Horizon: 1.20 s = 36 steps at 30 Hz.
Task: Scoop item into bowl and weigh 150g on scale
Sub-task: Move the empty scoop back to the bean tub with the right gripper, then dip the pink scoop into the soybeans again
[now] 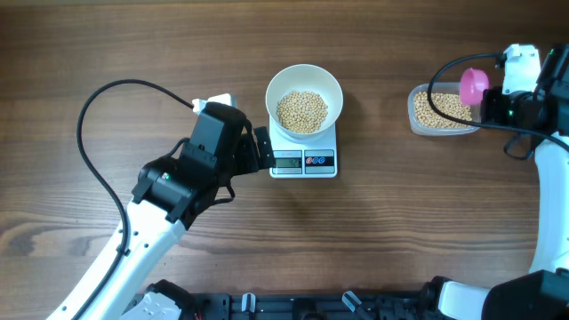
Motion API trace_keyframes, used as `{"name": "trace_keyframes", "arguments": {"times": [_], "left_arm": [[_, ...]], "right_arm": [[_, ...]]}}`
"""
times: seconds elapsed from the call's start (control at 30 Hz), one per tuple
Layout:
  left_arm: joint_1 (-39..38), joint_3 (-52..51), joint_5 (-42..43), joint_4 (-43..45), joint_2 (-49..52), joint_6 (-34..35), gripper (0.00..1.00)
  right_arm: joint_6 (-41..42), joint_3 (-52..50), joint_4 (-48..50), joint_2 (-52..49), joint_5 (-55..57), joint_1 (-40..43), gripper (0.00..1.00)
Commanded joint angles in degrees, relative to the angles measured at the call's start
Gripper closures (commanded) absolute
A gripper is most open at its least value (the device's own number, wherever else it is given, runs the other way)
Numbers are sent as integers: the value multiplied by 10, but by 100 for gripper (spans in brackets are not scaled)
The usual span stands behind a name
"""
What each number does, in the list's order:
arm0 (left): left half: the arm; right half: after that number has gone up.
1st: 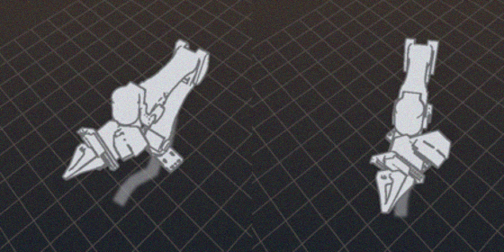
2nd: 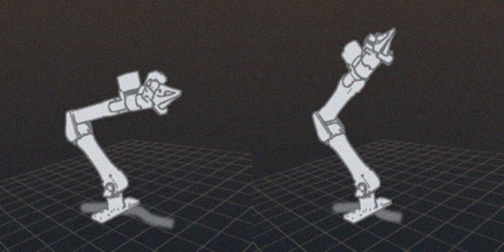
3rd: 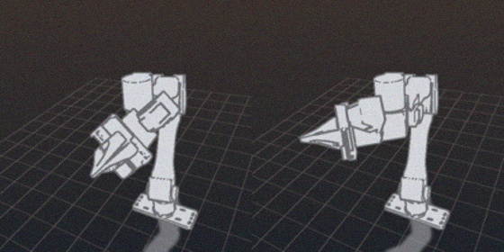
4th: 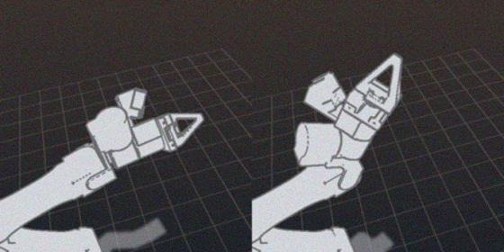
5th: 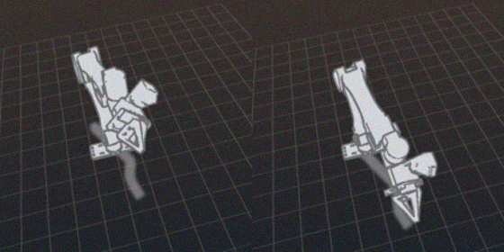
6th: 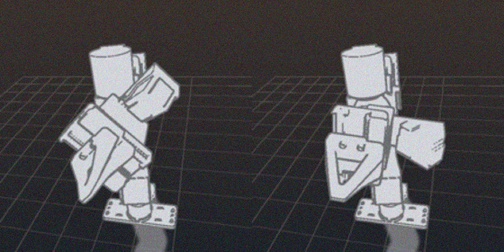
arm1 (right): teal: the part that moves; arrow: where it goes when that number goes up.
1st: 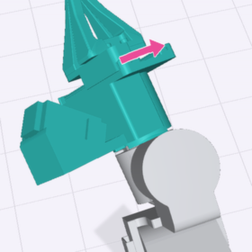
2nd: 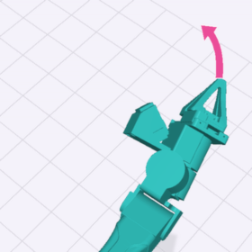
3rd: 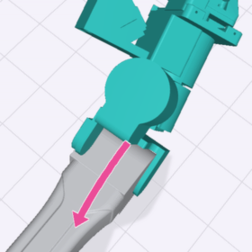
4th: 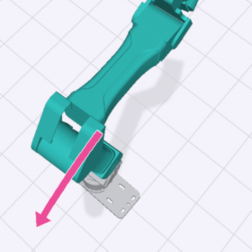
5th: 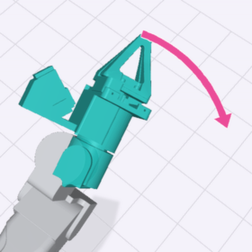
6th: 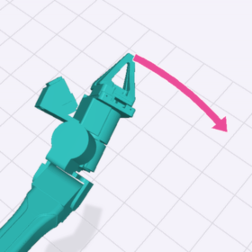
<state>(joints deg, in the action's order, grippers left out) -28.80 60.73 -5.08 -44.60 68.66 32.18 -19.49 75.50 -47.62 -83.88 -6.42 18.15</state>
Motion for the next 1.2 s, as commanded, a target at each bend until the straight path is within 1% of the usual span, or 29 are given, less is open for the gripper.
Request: {"name": "trace_keyframes", "arguments": {"times": [0.0,0.33,0.77,0.83,0.97,1.17], "left_arm": [[3,0,-6,1,-4,-5,0],[3,0,-6,1,-4,-5,0],[3,0,-6,1,-4,-5,0],[3,0,-6,1,-4,-5,0],[3,0,-6,1,-4,-5,0],[3,0,-6,1,-4,-5,0]], "right_arm": [[-16,1,0,-18,30,-3,96],[-15,1,-11,-62,-9,-12,96],[-13,1,-33,-111,-17,-30,96],[-13,1,-35,-112,-46,-32,96],[-14,1,-45,-112,-148,-33,96],[-12,1,-63,-112,-162,-31,96]]}}
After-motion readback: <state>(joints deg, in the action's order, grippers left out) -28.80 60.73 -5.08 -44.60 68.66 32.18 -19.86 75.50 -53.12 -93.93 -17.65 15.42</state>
